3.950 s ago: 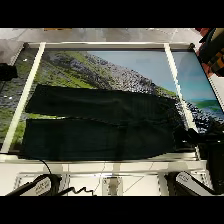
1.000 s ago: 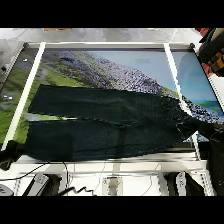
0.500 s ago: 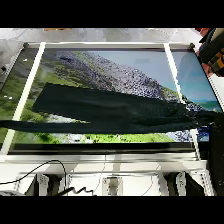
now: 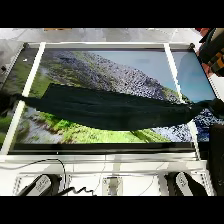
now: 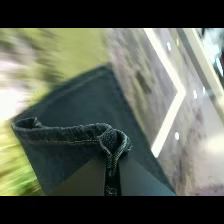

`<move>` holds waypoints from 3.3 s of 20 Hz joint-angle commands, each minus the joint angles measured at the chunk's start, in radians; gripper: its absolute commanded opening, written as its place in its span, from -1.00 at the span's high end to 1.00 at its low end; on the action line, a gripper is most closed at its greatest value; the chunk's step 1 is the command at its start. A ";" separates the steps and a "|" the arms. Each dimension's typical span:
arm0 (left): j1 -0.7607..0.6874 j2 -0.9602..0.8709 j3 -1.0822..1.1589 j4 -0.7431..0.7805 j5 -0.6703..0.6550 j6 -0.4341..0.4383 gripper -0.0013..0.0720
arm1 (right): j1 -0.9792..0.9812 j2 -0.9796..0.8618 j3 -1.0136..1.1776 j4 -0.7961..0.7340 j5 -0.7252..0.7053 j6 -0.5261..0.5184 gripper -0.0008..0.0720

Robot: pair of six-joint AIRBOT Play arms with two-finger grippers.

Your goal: Fold the clothes and pants, and hang the long-sleeved shirts on hangers.

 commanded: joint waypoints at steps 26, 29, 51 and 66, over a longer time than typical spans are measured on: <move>-0.287 -0.554 0.394 -0.009 0.322 -0.135 -0.35 | 0.361 -0.554 0.077 0.114 -0.964 0.420 -0.68; -0.262 -0.513 0.394 -0.009 0.300 -0.077 -0.94 | 0.354 -0.549 0.085 0.014 -0.889 0.367 -0.92; -0.291 -0.556 0.102 0.027 0.338 -0.214 -0.92 | 0.331 -0.541 0.167 -0.063 -0.487 0.203 -0.91; -0.410 -0.346 0.481 0.359 0.140 0.104 0.89 | 0.559 -0.541 0.328 0.048 -0.299 -0.134 0.86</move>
